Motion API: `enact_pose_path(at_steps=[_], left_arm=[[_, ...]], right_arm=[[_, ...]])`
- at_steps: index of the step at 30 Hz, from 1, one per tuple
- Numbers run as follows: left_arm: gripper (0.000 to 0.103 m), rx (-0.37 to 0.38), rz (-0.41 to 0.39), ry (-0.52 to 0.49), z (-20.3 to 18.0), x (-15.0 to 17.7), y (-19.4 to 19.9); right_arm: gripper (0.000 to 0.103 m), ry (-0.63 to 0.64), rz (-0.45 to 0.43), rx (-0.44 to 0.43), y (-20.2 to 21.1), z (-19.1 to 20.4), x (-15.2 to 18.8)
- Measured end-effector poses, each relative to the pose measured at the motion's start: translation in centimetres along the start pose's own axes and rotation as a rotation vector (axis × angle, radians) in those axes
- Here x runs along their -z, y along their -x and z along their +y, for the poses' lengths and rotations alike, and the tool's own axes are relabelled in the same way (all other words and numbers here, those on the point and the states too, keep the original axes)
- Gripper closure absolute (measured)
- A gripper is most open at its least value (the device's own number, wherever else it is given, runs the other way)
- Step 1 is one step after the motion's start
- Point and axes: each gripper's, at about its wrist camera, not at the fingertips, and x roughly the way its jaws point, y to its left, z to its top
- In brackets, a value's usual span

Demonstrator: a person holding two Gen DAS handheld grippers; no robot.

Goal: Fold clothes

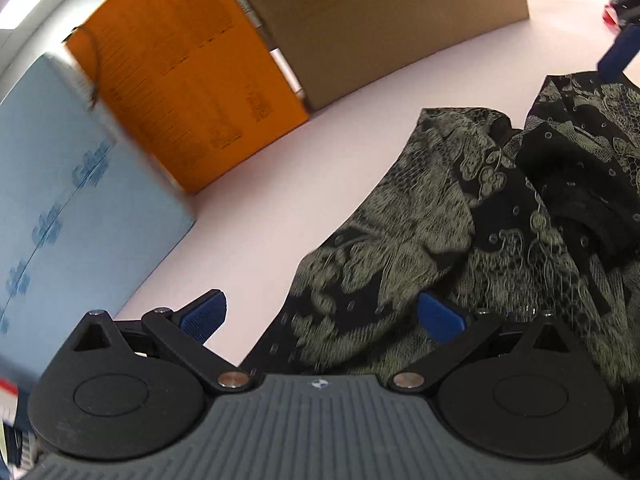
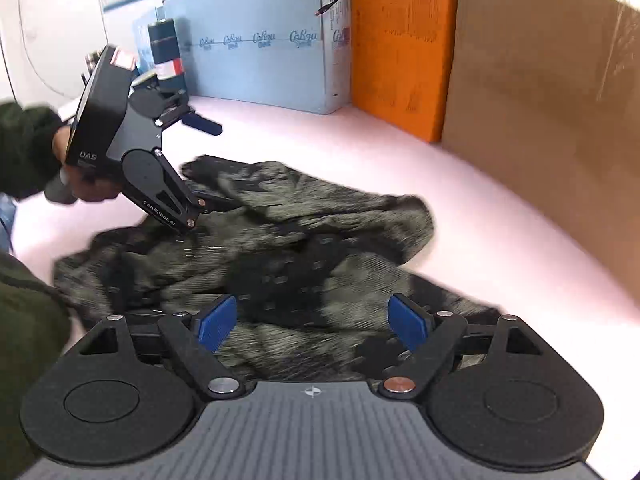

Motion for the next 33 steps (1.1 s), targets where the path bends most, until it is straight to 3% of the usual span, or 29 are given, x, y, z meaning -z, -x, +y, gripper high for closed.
enact_pose_path(at_steps=[3, 5, 6, 7, 8, 10, 11, 13, 15, 17, 18, 20, 24, 28, 33], left_arm=[[0.045, 0.026, 0.001, -0.044, -0.4, -0.4, -0.7], [0.092, 0.015, 0.005, -0.045, -0.2, -0.3, -1.0], [0.097, -0.006, 0.016, -0.033, 0.3, -0.2, -1.3], [0.097, -0.027, 0.026, -0.020, 0.7, -0.1, -1.6], [0.097, -0.055, 0.037, 0.011, 1.6, 0.2, -1.9], [0.097, -0.167, 0.115, 0.127, 4.8, 1.0, -3.0], [0.097, -0.226, 0.157, 0.188, 6.5, 1.5, -3.6], [0.097, -0.323, 0.236, 0.305, 9.6, 2.6, -4.6], [0.093, -0.386, 0.306, 0.413, 12.5, 4.1, -5.0], [0.084, -0.391, 0.302, 0.448, 13.6, 5.2, -4.3], [0.079, -0.390, 0.294, 0.461, 14.0, 5.8, -3.8], [0.055, -0.390, 0.271, 0.474, 14.5, 6.7, -2.8], [0.049, -0.341, 0.217, 0.444, 13.3, 6.8, -0.5], [0.037, -0.261, 0.184, 0.378, 10.3, 6.7, 0.9], [0.033, -0.195, 0.177, 0.292, 6.1, 5.5, 0.7]], right_arm=[[0.021, 0.052, 0.030, -0.069, -2.1, 1.1, -0.3], [0.029, 0.062, 0.056, -0.139, -3.7, 1.9, -0.5], [0.056, 0.037, 0.079, -0.166, -4.6, 1.9, -0.8], [0.094, 0.006, 0.105, -0.189, -5.5, 1.8, -1.1], [0.100, -0.014, 0.104, -0.194, -5.9, 1.3, -1.4], [0.099, -0.055, 0.074, -0.170, -6.1, -0.4, -2.3], [0.099, -0.086, 0.045, -0.114, -5.9, -1.8, -2.8], [0.099, -0.211, -0.045, 0.114, -4.5, -5.6, -3.6], [0.095, -0.426, -0.153, 0.354, -2.1, -9.7, -3.4], [0.081, -0.589, -0.229, 0.465, 0.0, -12.7, -2.7], [0.066, -0.577, -0.229, 0.476, 0.5, -13.0, -2.5], [0.059, -0.517, -0.218, 0.484, 1.3, -12.9, -2.1], [0.033, -0.512, -0.188, 0.462, 3.4, -12.2, 0.6], [0.032, -0.566, -0.085, 0.465, 4.9, -11.2, 4.8], [0.025, -0.637, 0.020, 0.495, 5.2, -10.4, 9.3]])
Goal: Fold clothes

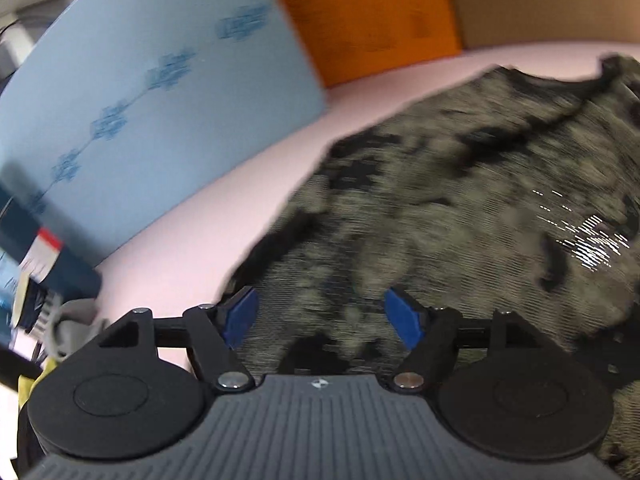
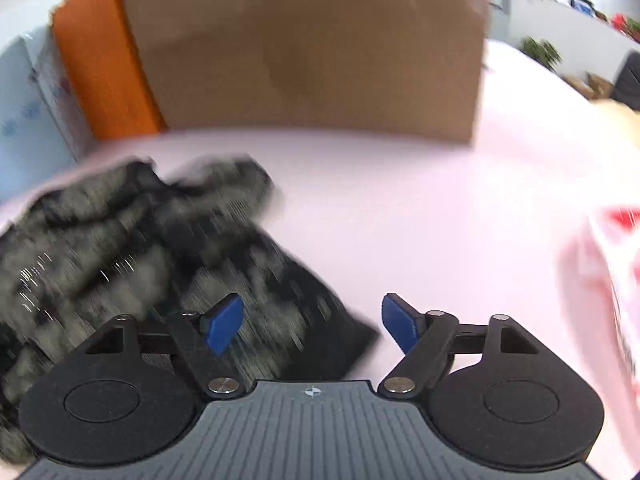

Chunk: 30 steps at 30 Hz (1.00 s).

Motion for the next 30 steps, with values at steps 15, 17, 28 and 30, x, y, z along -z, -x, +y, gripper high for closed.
enact_pose_path(at_steps=[15, 17, 28, 30], left_arm=[[0.024, -0.018, -0.070, -0.118, -5.7, -1.3, 1.0], [0.022, -0.011, -0.064, -0.106, -5.4, -1.4, 0.8], [0.021, -0.011, -0.075, -0.121, -5.1, -2.1, 1.2], [0.021, -0.002, -0.109, -0.120, -4.3, -2.9, 1.4]], right_arm=[[0.099, 0.140, -0.156, 0.195, 7.1, 0.4, 1.2], [0.098, 0.088, -0.140, 0.349, 8.5, -2.1, 2.1], [0.039, 0.074, -0.243, 0.327, 11.1, -0.5, 3.3], [0.034, 0.151, -0.224, 0.216, 9.1, 1.6, 2.0]])
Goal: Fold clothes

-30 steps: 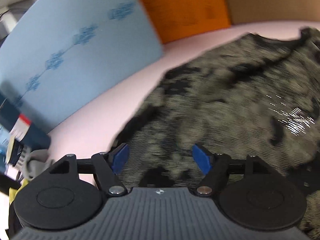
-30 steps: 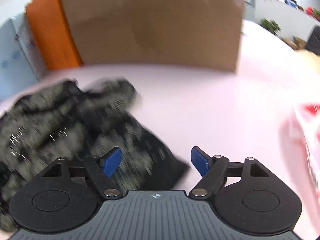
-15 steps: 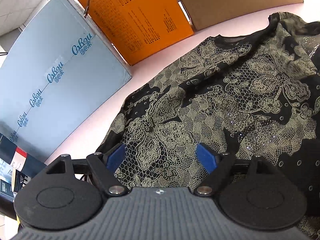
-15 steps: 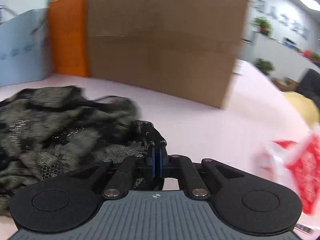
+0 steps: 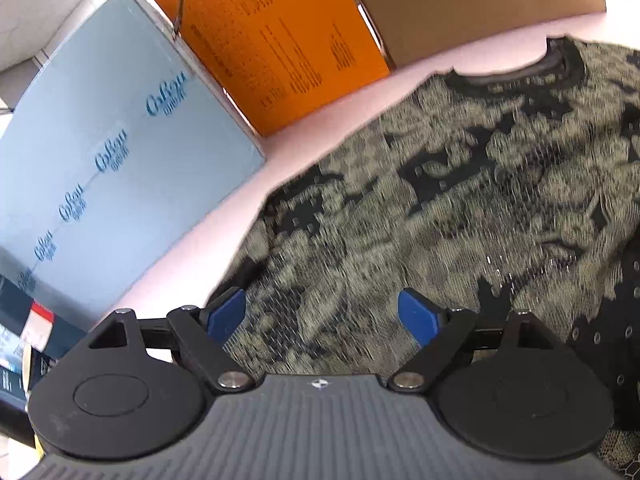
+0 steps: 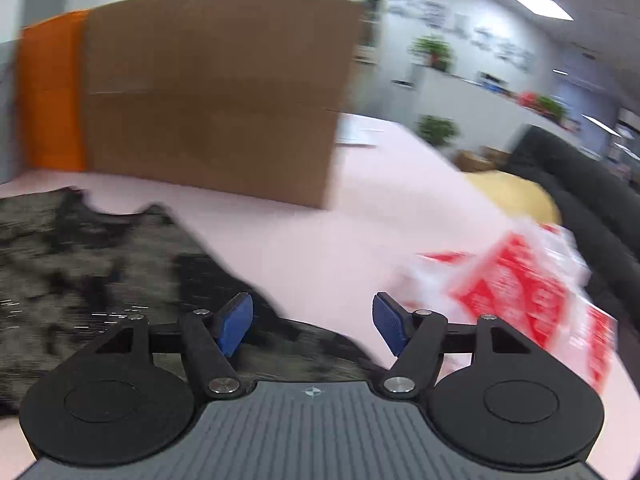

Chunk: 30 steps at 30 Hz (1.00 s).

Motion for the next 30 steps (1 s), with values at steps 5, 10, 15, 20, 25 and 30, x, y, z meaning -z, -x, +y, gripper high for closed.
enact_pose_path(at_steps=[5, 10, 15, 20, 25, 30], left_arm=[[0.021, 0.052, -0.100, 0.063, 4.1, -3.4, -1.3], [0.021, 0.235, -0.095, 0.203, 8.6, -5.4, -6.0], [0.022, 0.243, -0.020, 0.162, 9.5, -5.7, -10.7], [0.100, 0.187, 0.044, -0.033, 8.2, -5.1, -12.6], [0.102, 0.090, 0.032, -0.032, 9.2, -4.2, -12.8], [0.102, -0.112, 0.134, 0.114, 12.3, -3.2, -14.5]], right_arm=[[0.024, 0.100, 0.010, -0.230, -3.5, 4.4, -2.9], [0.020, 0.119, 0.028, -0.345, -6.7, 6.0, -4.9], [0.019, 0.123, 0.064, -0.395, -9.1, 6.1, -5.5], [0.019, 0.113, 0.083, -0.384, -10.2, 5.8, -5.4], [0.016, 0.095, 0.083, -0.365, -10.3, 5.8, -5.4], [0.016, 0.099, 0.058, -0.344, -10.3, 5.5, -5.8]])
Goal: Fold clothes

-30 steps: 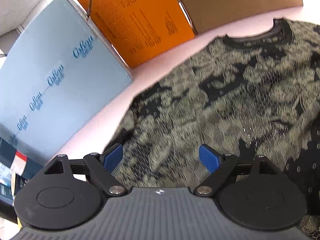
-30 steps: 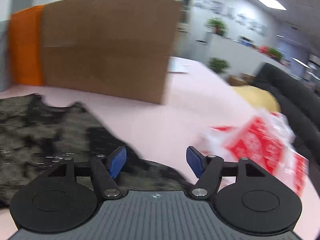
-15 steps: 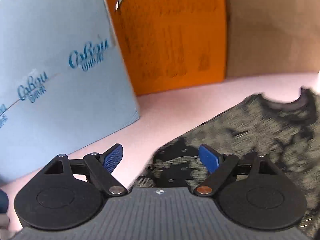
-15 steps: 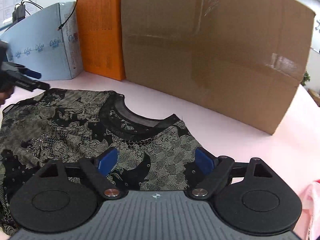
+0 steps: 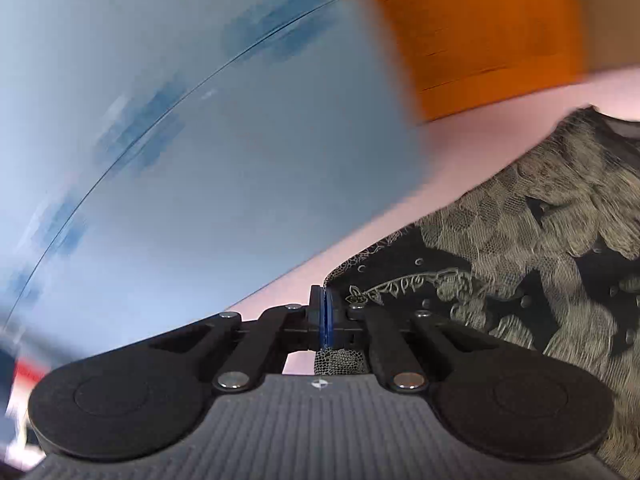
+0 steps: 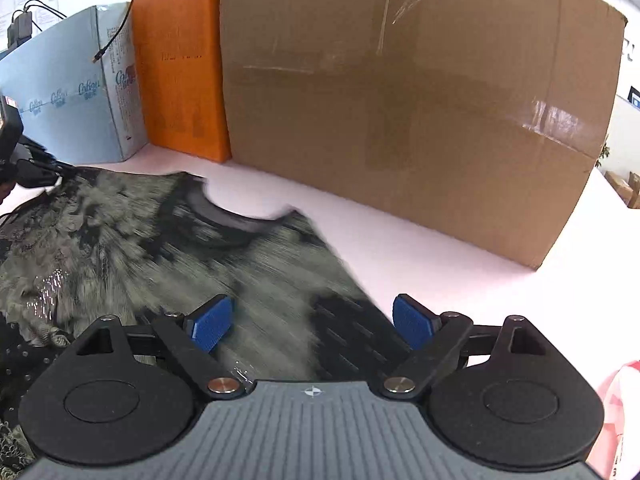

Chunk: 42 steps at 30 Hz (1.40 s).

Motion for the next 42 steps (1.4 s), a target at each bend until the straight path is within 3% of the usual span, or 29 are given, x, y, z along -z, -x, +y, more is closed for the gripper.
enact_pose_path(at_steps=[3, 5, 10, 14, 17, 19, 23, 25, 26, 28, 31, 36, 38, 42], left_arm=[[0.098, 0.006, 0.001, -0.018, 0.4, 0.9, 0.5], [0.083, 0.008, -0.005, -0.036, 0.3, 1.4, 1.2], [0.060, -0.038, -0.057, -0.034, -0.1, 2.8, 4.1], [0.049, 0.031, -0.119, -0.095, -1.2, 3.7, 7.0], [0.047, 0.099, -0.152, -0.171, -2.5, 4.0, 8.4], [0.047, 0.145, -0.150, -0.194, -3.4, 3.7, 8.4], [0.047, 0.196, -0.144, -0.223, -5.6, 3.5, 8.6], [0.047, 0.208, -0.143, -0.241, -6.8, 3.4, 8.6], [0.047, 0.207, -0.147, -0.243, -7.2, 3.4, 8.7], [0.045, 0.208, -0.148, -0.235, -8.0, 3.3, 8.2], [0.041, 0.205, -0.143, -0.220, -8.1, 3.2, 8.3], [0.039, 0.178, -0.131, -0.215, -8.2, 3.3, 8.7], [0.039, 0.172, -0.135, -0.211, -8.0, 3.7, 9.5], [0.037, 0.159, -0.155, -0.176, -7.0, 5.4, 12.0]], right_arm=[[0.016, 0.003, 0.003, -0.002, -0.4, -0.3, -0.3], [0.013, 0.015, 0.008, -0.009, -0.9, -0.4, -0.5], [0.011, 0.039, 0.043, -0.020, -2.4, -0.8, -1.0], [0.011, 0.074, 0.058, -0.073, -4.2, -1.5, -1.5], [0.016, 0.096, 0.078, -0.151, -6.6, -3.0, -2.2], [0.035, 0.064, 0.123, -0.195, -8.7, -4.3, -2.7], [0.057, -0.018, 0.191, -0.282, -11.9, -6.2, -3.7], [0.093, -0.002, 0.228, -0.305, -12.8, -6.2, -4.1], [0.102, 0.042, 0.235, -0.299, -12.8, -5.6, -4.3], [0.102, 0.149, 0.247, -0.282, -12.8, -4.4, -4.9], [0.102, 0.303, 0.189, -0.061, -12.8, -3.3, -5.4], [0.100, 0.213, 0.098, 0.057, -12.1, -4.2, -6.4], [0.099, 0.162, 0.072, 0.057, -10.7, -4.4, -6.4], [0.073, 0.065, 0.034, 0.043, -5.4, -4.1, -4.4]])
